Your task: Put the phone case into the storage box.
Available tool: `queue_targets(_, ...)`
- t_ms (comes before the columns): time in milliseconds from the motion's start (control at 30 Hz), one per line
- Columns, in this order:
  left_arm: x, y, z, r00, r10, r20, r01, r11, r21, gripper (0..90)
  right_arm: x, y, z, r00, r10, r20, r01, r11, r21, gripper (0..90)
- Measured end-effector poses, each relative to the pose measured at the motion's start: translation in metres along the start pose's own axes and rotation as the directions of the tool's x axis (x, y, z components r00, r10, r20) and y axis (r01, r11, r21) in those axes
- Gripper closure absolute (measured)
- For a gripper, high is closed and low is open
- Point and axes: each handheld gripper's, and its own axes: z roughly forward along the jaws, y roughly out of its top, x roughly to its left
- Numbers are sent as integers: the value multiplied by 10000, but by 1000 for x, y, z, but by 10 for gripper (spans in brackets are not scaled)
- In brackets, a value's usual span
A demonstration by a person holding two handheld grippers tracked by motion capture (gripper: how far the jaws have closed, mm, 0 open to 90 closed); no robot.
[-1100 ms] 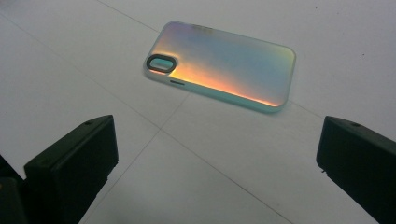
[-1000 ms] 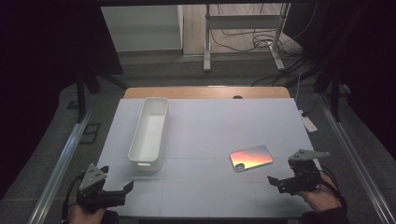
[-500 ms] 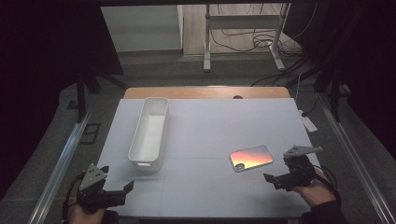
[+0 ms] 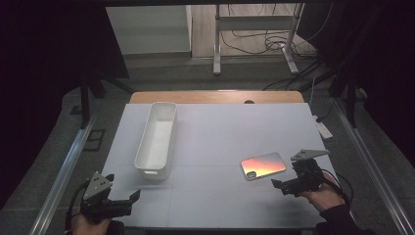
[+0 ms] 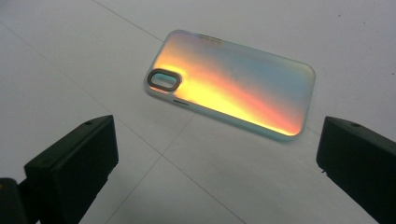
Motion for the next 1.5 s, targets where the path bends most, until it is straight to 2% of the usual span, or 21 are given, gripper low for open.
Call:
queue_targets(567, 0, 0, 0, 10000, -5, 11, 5, 10000, -25, 0, 5, 20, 19, 9995, 49, -304, -52, 9999, -92, 0)
queue_targets(1233, 0, 0, 0, 10000, 17, 21, -17, 10000, 2, 0, 8, 38, 40, 9990, -418, -180, 426, 9978, 505, 0)
queue_targets(1500, 0, 0, 0, 10000, 75, 12, -74, 10000, -19, 0, 11, 46, 49, 9979, -566, -328, 588, 9959, 687, 0)
